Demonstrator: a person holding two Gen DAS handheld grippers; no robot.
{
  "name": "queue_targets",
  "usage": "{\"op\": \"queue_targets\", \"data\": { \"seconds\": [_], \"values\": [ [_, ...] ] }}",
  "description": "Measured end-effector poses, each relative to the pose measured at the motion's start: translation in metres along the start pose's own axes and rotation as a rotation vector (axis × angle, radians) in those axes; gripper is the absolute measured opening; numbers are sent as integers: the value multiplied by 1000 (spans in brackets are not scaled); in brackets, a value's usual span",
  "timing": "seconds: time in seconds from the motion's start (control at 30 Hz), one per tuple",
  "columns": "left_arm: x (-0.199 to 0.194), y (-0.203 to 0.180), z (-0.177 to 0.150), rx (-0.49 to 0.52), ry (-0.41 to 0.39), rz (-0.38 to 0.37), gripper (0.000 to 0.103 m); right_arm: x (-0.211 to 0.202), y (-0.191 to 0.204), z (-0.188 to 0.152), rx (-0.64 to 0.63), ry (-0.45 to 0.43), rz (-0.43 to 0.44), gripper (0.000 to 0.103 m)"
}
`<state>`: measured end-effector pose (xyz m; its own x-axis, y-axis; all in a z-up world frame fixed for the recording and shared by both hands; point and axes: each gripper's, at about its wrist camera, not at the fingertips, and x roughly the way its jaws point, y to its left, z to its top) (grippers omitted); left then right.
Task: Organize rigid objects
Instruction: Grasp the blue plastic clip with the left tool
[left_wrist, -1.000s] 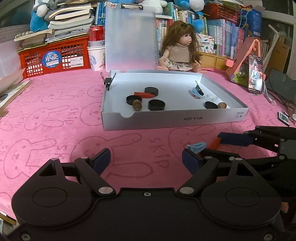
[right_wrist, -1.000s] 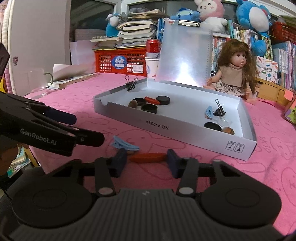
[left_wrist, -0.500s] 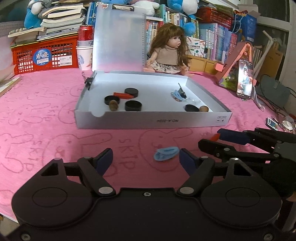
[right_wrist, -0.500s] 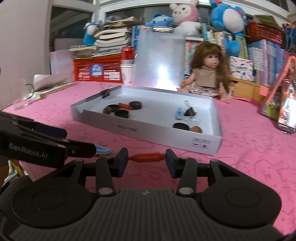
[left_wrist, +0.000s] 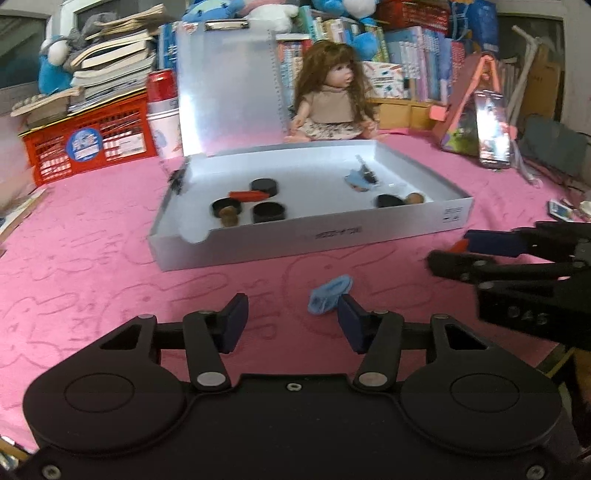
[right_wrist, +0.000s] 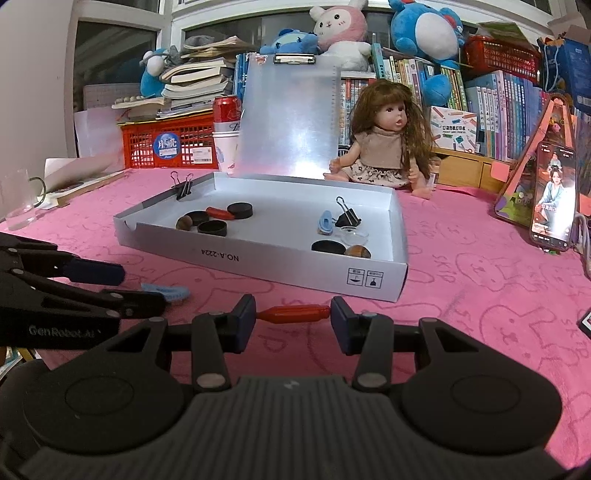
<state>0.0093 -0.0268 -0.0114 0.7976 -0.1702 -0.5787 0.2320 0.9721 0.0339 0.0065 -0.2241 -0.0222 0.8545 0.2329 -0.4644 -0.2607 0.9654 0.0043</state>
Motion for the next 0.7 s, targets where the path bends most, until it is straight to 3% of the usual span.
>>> {"op": "queue_targets", "data": {
  "seconds": [0.23,0.47,0.7],
  "values": [
    [2,17,3,8,-4,65,52,2,2,0,6,0,6,49],
    [-8,5,3,14,-59,-23,62,2,2,-1,23,-1,-6,49],
    [4,-16,1,72,-73,-17,64,-3,2,-4,31,-12,-46,49]
  ]
}}
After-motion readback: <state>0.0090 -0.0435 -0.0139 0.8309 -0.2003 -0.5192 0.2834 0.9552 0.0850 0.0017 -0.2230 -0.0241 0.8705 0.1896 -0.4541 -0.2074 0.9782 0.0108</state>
